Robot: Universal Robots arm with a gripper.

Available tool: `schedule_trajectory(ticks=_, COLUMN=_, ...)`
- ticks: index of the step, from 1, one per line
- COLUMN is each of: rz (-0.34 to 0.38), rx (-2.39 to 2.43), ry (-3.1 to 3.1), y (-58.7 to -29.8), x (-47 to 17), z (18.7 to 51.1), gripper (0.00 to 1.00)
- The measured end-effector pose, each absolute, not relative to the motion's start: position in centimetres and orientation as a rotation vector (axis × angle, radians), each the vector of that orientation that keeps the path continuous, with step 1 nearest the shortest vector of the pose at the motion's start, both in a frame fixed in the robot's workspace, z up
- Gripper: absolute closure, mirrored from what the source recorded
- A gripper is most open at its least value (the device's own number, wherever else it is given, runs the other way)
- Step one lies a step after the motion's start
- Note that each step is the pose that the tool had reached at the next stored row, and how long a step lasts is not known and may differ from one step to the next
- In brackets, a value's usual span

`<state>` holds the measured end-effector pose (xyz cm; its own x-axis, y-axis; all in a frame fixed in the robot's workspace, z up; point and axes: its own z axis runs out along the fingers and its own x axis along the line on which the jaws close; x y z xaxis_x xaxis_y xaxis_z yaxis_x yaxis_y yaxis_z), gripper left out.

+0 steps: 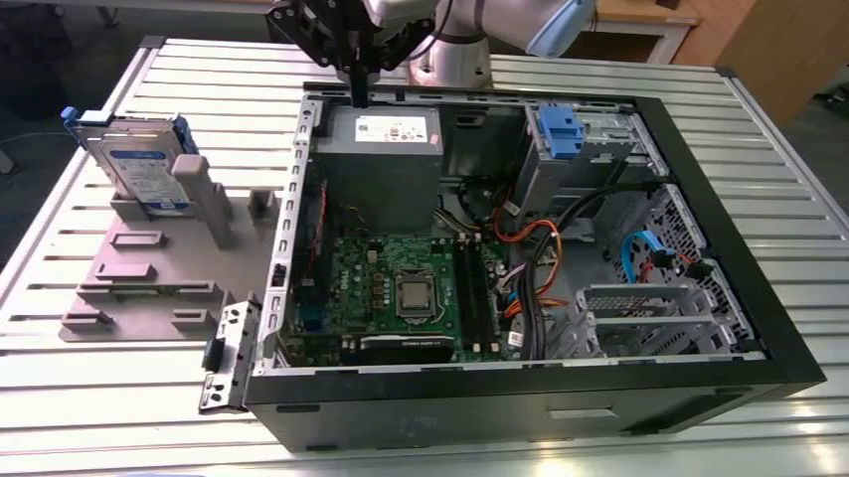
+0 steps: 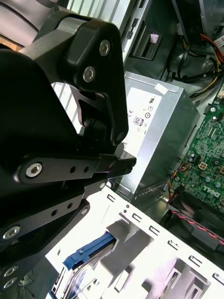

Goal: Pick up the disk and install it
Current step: 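Reach for the disk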

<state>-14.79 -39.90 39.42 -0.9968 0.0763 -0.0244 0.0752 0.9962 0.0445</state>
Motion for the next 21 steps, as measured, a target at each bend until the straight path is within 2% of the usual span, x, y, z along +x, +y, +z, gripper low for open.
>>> schedule_trajectory(ticks=21, rz=0.068, rx=0.118, ry=3.112, y=-39.90, x=-15.74, z=39.42, gripper=0.89)
